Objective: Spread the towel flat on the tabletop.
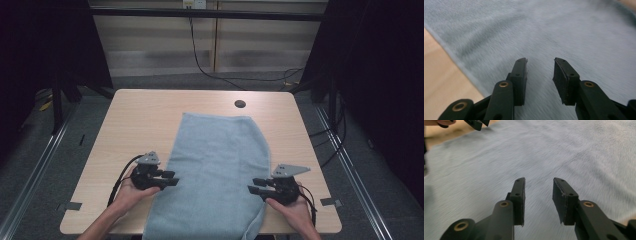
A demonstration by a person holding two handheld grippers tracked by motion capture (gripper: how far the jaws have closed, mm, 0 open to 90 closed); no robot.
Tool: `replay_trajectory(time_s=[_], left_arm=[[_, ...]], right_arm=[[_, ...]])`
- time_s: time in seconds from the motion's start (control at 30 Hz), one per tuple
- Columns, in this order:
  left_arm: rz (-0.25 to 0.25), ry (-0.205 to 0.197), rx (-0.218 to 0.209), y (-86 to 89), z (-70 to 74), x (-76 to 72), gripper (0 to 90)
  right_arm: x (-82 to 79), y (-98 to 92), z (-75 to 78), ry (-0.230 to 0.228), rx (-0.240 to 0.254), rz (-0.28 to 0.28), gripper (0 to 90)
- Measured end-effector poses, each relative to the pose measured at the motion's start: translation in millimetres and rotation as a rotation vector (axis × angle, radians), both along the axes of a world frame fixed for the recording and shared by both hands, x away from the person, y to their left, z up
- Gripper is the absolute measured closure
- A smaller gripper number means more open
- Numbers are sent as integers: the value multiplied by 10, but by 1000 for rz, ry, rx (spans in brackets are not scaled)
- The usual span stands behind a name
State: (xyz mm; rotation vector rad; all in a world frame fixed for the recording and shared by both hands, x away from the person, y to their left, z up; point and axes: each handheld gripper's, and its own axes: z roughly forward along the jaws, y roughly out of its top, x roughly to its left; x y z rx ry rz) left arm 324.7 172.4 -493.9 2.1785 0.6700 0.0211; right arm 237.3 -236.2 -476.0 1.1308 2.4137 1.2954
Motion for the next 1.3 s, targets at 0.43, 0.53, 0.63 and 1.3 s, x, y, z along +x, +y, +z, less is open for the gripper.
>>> replay_trajectory(time_s=[0.43,0.53,0.63,1.3], left_arm=[[-56,64,19,366,-38,-504,683],[-49,75,-8,439,-30,-522,645],[-15,47,-30,457,-11,-392,617],[50,13,-37,427,-116,-342,552]], right_arm=[[616,263,-152,18,-60,-71,569],[738,345,-194,22,-76,-77,555],[847,442,-261,36,-86,-81,572],[-133,397,-240,43,-107,78,717]])
